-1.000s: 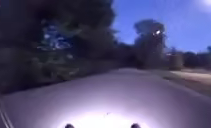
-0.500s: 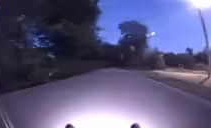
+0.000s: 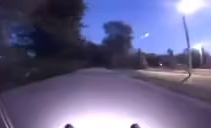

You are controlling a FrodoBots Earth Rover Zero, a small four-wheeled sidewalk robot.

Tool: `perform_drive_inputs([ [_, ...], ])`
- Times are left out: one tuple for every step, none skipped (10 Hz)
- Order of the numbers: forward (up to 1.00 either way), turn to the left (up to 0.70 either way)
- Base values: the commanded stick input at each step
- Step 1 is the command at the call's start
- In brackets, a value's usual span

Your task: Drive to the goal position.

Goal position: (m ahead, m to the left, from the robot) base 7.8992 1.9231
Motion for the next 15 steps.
perform_drive_inputs([
  [1.00,0.00],
  [1.00,0.00],
  [1.00,0.00],
  [1.00,0.00],
  [1.00,0.00],
  [1.00,0.00],
  [1.00,0.00],
  [1.00,0.00],
  [1.00,0.00],
  [1.00,0.00],
  [1.00,0.00],
  [1.00,0.00],
  [1.00,0.00],
  [1.00,0.00],
  [1.00,0.00],
])
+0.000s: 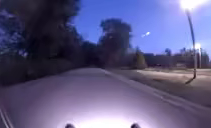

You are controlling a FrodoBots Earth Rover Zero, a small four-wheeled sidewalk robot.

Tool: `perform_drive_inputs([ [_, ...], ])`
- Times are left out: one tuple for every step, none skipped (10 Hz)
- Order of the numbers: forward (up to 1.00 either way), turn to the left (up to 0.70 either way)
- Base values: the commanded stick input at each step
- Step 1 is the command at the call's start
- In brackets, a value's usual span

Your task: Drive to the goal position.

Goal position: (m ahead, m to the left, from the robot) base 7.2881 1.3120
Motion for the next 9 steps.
perform_drive_inputs([
  [1.00,0.00],
  [1.00,0.00],
  [1.00,0.00],
  [1.00,0.00],
  [1.00,0.00],
  [1.00,0.00],
  [1.00,0.00],
  [1.00,0.00],
  [1.00,0.00],
])
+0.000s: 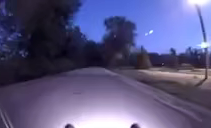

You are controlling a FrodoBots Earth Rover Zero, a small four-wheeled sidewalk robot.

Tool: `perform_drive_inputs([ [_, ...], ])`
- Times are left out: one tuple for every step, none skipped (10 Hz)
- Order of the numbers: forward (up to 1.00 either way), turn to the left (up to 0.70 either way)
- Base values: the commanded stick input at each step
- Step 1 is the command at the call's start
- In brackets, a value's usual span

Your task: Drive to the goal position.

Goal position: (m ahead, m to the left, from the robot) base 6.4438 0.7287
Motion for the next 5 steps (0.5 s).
perform_drive_inputs([
  [1.00,0.00],
  [1.00,0.00],
  [1.00,0.00],
  [1.00,0.00],
  [1.00,0.00],
])
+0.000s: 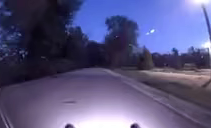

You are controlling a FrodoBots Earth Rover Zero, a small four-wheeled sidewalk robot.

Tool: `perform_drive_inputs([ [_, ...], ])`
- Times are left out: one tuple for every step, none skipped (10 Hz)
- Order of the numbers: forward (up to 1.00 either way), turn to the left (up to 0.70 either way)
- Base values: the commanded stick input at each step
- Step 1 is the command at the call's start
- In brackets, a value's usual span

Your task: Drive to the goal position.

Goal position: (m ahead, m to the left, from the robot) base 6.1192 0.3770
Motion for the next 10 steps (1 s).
perform_drive_inputs([
  [1.00,0.00],
  [1.00,0.00],
  [1.00,0.00],
  [1.00,0.00],
  [1.00,0.00],
  [1.00,0.00],
  [1.00,0.00],
  [1.00,0.00],
  [1.00,0.00],
  [1.00,0.00],
])
